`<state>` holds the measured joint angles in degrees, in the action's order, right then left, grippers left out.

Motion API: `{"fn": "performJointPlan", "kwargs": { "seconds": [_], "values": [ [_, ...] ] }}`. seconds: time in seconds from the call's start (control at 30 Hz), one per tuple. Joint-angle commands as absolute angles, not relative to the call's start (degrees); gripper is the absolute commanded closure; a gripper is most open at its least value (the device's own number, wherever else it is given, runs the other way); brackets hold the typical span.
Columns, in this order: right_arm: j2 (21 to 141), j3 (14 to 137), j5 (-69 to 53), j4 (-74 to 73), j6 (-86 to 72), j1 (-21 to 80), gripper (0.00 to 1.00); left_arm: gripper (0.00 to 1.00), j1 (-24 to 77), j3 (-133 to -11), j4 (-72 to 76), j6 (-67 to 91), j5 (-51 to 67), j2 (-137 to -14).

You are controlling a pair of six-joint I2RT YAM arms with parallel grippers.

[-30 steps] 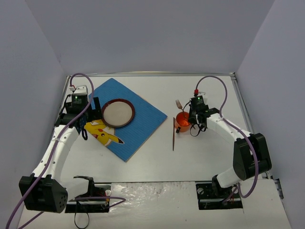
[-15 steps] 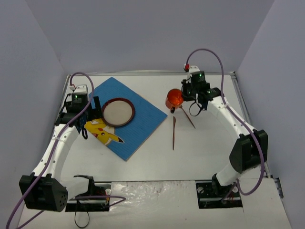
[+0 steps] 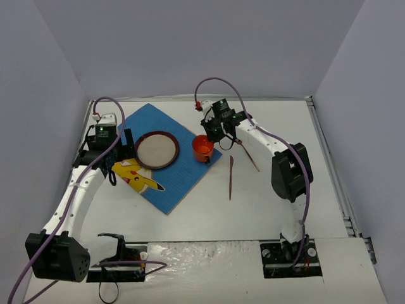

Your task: Set the dinner table for one person

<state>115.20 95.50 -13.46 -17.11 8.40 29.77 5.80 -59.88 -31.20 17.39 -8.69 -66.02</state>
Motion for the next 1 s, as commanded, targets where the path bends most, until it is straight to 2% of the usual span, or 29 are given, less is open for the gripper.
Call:
{"fn": "performJointPlan", "kwargs": {
  "seconds": [0.0,0.87,0.97],
  "values": [
    [113.9,101.3,-14.8,-14.3,10.7,29.9,1.00,0.03,5.4,-61.1,-29.8,17.7,-9.5,-65.7],
    [116.4,93.4,-12.6,-8.1,8.3,30.0,1.00,0.03,5.4,-61.1,-29.9,17.5,-9.7,-65.5],
    [115.9,92.7,-12.5,-8.1,8.1,30.0,0.88,0.03,5.4,-61.1,-30.0,17.4,-9.8,-65.4]
  ]
}}
